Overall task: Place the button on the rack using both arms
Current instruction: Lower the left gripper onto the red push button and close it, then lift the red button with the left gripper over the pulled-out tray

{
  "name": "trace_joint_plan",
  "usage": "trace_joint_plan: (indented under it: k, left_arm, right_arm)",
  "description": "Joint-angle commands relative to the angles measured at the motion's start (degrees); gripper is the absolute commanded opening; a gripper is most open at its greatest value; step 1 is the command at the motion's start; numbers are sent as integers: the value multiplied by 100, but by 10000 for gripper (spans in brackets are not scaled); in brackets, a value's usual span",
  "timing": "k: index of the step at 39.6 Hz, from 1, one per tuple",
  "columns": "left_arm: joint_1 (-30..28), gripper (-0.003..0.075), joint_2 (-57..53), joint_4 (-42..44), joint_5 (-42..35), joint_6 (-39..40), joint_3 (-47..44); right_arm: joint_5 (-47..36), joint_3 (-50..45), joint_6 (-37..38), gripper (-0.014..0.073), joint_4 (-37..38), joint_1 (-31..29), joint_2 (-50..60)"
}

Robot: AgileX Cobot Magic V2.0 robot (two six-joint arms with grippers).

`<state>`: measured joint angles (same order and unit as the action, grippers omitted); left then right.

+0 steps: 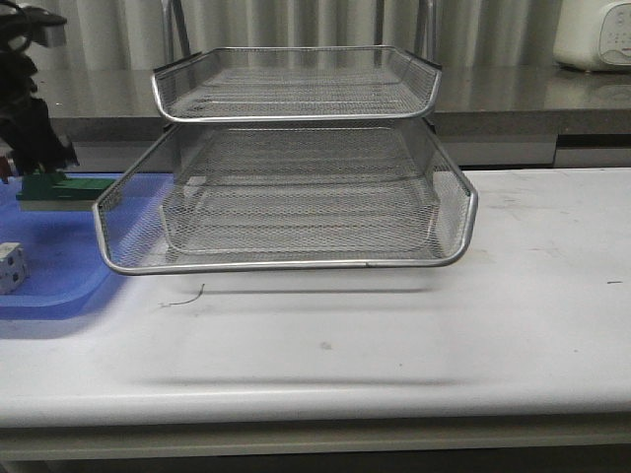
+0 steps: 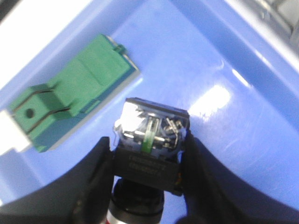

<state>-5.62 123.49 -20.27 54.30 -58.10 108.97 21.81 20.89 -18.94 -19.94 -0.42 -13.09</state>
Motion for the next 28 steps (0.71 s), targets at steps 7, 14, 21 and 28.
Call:
trace_joint_plan:
  k: [7,14,21,28]
  left_arm:
    - [-138,55,-1154,-453,114,1301,158]
    - [-138,55,-1700,-467,487,2043,158]
    - [-127,55,-2249,-526,1053,2443,158]
    - [15,55,-2568,-863,1700,2548,158]
  right_arm:
    - [-431,129,-8,-60,-12,-28,-46]
    - [-431,129,-8,-60,-12,-28,-46]
    - [-431,129,-8,-60,-12,-28,-46]
    - [-431,129,-8,-60,-12,-28,-46]
